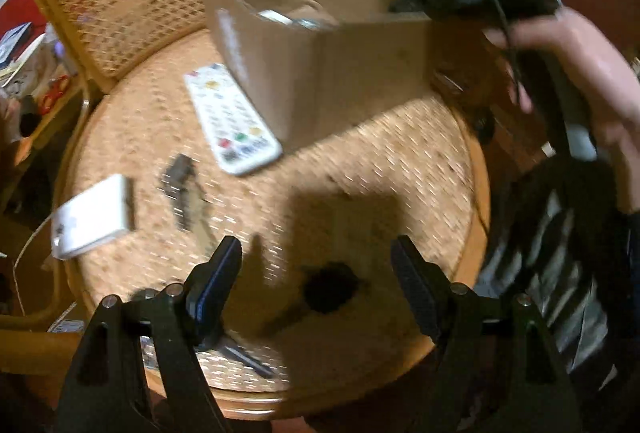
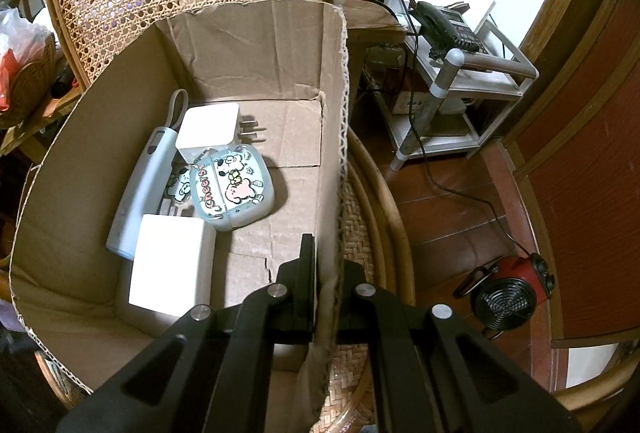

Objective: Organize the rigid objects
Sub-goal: 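Move the left gripper back to the keys on the seat, then grasp the keys with the AIMA tag using the left gripper, then carry the AIMA keys into the box and open the left gripper, then move the left gripper to the flat white card and grasp it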

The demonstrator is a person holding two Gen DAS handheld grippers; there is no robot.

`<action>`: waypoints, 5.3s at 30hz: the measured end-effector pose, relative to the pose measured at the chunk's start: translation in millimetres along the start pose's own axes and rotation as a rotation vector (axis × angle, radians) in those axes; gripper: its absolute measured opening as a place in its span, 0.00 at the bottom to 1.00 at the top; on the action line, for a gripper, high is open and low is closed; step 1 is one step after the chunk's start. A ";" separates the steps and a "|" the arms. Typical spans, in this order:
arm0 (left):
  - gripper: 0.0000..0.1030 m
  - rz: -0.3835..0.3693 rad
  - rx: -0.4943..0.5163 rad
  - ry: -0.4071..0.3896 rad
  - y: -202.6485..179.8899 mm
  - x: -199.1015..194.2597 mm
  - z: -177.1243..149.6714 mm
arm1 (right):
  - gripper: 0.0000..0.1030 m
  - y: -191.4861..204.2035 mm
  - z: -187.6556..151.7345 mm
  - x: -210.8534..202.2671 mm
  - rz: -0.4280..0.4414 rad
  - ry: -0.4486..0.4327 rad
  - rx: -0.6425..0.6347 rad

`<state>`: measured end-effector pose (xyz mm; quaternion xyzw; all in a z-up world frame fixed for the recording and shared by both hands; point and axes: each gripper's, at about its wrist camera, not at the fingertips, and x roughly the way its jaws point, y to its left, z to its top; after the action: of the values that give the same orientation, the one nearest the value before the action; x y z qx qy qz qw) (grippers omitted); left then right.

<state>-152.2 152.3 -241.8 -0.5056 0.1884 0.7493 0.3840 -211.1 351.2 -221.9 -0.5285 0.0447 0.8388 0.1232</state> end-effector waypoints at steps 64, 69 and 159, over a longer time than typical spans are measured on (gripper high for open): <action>0.01 0.252 -0.170 -0.317 56.4 -98.4 131.6 | 0.07 -1.0 0.0 -1.2 -0.001 0.001 -0.001; 0.01 0.216 -0.150 -0.336 38.1 -93.6 156.0 | 0.07 -0.9 0.1 -1.2 -0.001 0.001 -0.001; 0.45 0.350 -0.545 -0.045 181.4 41.4 38.9 | 0.07 -5.2 0.7 -3.1 -0.008 -0.002 -0.009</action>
<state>-322.9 79.3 -282.1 -0.5331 0.0562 0.8377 0.1040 -209.1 355.9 -218.5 -0.5282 0.0388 0.8391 0.1241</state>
